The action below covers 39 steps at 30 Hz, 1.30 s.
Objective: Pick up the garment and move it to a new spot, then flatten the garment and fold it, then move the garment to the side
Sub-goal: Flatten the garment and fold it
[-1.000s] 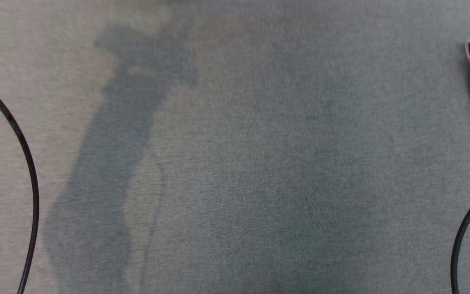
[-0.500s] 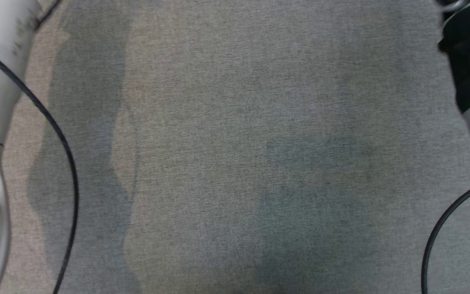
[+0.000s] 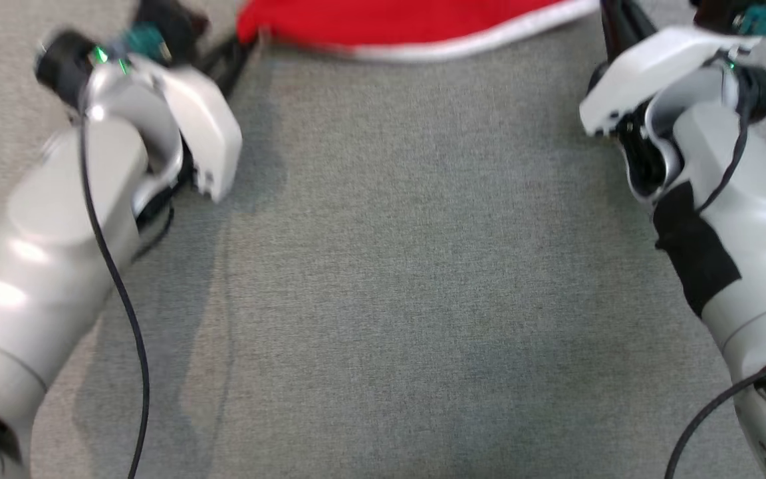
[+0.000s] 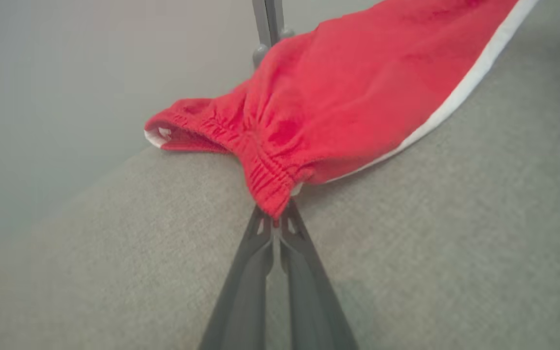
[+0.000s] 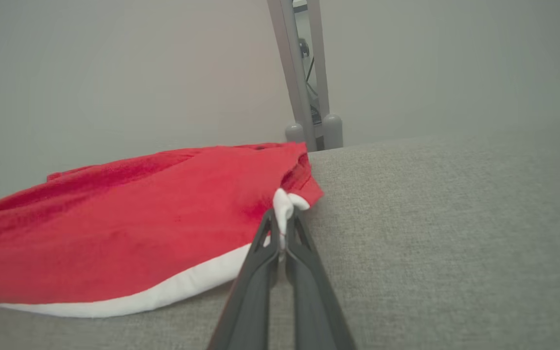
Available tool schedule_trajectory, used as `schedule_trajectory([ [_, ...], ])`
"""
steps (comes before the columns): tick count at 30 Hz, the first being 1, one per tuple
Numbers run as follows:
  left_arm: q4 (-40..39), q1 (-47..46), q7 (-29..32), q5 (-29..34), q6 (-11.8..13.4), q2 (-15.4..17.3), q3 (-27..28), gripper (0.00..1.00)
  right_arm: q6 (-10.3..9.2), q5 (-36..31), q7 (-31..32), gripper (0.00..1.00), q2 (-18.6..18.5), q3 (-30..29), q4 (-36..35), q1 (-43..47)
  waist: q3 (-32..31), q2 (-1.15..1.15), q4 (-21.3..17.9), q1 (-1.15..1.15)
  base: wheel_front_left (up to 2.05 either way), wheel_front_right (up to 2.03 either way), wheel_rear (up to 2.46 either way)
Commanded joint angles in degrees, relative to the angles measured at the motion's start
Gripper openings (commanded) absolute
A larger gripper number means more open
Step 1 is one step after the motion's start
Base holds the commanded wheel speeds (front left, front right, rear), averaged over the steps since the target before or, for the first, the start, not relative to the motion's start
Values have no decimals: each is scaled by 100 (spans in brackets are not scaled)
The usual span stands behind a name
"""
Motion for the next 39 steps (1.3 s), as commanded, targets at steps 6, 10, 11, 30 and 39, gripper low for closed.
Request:
schedule_trajectory([
  [6,-318,544,8,67,-10,318,-832,0,-2,-162,156,0,-323,134,245,491,-620,0,197,0,0,0,0],
  [10,-430,778,-19,391,-10,418,-1044,0,-3,-295,332,0,-524,260,312,756,-833,0,268,0,0,0,0],
  [11,-461,841,-24,478,-9,426,-1063,0,-3,-308,389,0,-562,290,318,822,-888,0,281,0,0,0,0],
  [30,-1577,2470,907,716,-6,653,-1103,0,-9,402,2501,0,-1378,1624,-664,2196,-1986,0,298,0,0,0,0],
  [39,-2966,3331,1752,49,-6,1160,-1102,0,-10,1712,4204,0,-2524,2485,-2229,2970,-2482,0,264,0,0,0,0],
])
